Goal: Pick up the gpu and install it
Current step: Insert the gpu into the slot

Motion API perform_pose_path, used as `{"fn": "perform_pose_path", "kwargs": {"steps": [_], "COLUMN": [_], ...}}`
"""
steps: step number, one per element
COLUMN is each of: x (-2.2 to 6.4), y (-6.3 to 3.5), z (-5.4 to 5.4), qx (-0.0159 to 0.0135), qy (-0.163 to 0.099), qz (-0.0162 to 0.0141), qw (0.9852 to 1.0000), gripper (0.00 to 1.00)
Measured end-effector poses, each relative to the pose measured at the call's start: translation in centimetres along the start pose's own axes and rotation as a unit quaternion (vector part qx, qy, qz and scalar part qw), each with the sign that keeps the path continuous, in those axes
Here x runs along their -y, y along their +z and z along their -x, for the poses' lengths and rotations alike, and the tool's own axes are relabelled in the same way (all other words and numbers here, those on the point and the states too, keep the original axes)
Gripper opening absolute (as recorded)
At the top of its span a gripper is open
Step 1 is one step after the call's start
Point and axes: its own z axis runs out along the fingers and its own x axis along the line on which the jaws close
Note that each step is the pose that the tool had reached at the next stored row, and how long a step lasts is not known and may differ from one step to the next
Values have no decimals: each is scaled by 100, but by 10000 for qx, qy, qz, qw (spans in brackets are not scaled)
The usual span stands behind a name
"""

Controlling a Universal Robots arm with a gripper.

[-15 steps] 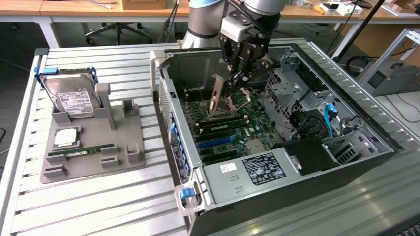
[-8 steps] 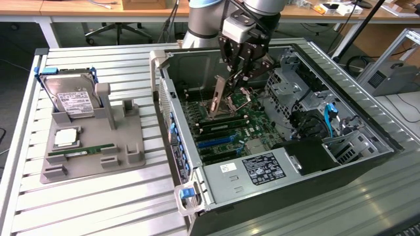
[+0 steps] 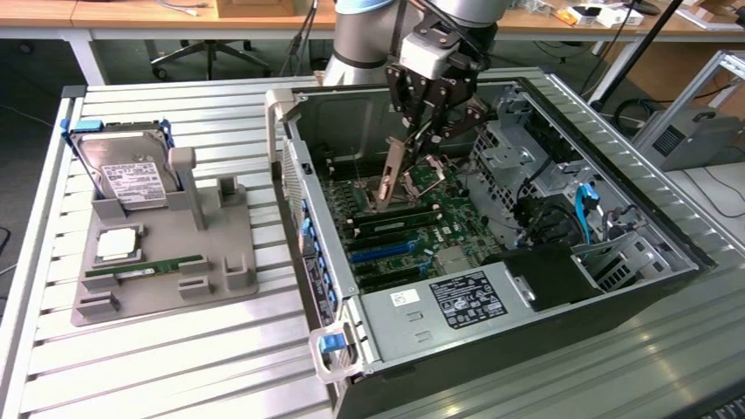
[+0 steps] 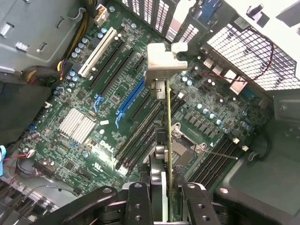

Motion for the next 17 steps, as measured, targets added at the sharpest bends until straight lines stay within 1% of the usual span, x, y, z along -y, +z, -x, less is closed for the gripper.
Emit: {"fn": "perform_pose_path", "kwargs": {"steps": [6, 9, 17], "x": [0, 0, 0], "y": [1, 1, 2], "z": [0, 0, 0], "qx": [3, 6, 9], "qy": [-243, -439, -732], "qz": [7, 12, 21], "qw": [9997, 9990, 9973], "gripper": [30, 30, 30]}}
